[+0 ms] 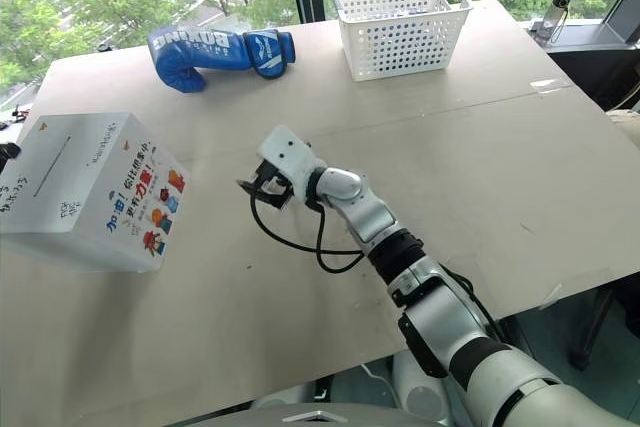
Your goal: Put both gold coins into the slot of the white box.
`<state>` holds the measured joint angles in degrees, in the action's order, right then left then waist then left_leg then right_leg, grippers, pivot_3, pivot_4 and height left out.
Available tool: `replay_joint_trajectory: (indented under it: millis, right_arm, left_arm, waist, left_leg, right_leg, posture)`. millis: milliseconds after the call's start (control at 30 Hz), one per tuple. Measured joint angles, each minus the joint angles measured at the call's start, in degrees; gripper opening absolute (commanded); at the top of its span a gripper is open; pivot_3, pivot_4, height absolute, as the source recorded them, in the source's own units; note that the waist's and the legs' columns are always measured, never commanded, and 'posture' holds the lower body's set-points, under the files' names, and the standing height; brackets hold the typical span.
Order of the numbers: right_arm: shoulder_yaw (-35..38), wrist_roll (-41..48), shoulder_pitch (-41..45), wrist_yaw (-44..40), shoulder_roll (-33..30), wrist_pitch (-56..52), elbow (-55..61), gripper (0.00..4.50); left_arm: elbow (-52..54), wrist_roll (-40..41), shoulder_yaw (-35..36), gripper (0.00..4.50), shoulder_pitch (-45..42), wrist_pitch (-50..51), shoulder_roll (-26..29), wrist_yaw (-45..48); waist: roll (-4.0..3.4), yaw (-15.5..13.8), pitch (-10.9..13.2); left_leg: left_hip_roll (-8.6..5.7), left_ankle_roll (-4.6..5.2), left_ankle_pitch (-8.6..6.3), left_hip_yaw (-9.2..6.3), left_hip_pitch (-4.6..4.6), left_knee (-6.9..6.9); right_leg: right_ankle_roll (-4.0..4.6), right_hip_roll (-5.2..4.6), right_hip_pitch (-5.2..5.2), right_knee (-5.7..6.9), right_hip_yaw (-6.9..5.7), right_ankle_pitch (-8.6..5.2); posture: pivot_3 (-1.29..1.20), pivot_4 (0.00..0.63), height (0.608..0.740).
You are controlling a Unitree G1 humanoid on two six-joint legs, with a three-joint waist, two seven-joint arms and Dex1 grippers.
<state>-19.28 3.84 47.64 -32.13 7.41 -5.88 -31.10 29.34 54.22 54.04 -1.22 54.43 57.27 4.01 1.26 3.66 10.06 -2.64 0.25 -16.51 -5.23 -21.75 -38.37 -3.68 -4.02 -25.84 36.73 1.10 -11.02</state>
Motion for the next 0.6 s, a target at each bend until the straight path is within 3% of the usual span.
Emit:
replay_joint_trajectory:
  millis: [133,233,367,600]
  right_arm:
    - [4.0,11.1,-5.3,-8.1,-1.1,-7.4,12.8,4.45]
    - [4.3,19.0,-9.4,-16.0,-6.9,-15.1,25.5,4.45]
    - [5.8,24.0,-10.8,-20.3,-13.9,-21.2,32.9,4.45]
    - [10.2,32.3,-8.1,-24.0,-20.4,-30.2,37.3,4.45]
  left_arm:
    - [0.9,-4.4,-0.9,0.0,4.4,0.0,-0.5,2.2]
    - [1.5,-8.6,-3.6,0.0,7.8,-0.3,-1.1,4.5]
    - [2.1,-12.2,-6.3,0.0,9.3,-1.3,-2.6,6.6]
    - [6.3,-16.6,-7.1,0.0,10.7,-1.4,-5.5,7.3]
  waist:
    - [-0.02,-0.1,0.0]
    - [-0.04,-0.5,0.0]
    - [-0.02,-0.9,0.0]
    - [-0.19,-1.1,0.0]
  left_leg:
    - [0.02,0.01,-0.01,-0.02,-0.03,0.02]
    - [0.0,0.03,-0.02,-0.01,-0.02,0.0]
    - [0.01,0.03,-0.01,0.02,0.04,-0.01]
    - [0.02,0.04,-0.02,0.14,0.08,-0.01]
  right_leg:
    - [0.0,-0.01,-0.01,-0.02,-0.01,0.0]
    - [0.0,-0.03,0.02,-0.02,-0.02,0.0]
    - [0.01,-0.04,0.05,0.05,-0.02,0.0]
    - [0.02,-0.07,0.05,0.07,0.08,0.02]
  posture:
    - [0.0,0.15,0.721]
    - [0.0,0.15,0.721]
    - [0.0,0.15,0.721]
    - [0.0,0.15,0.721]
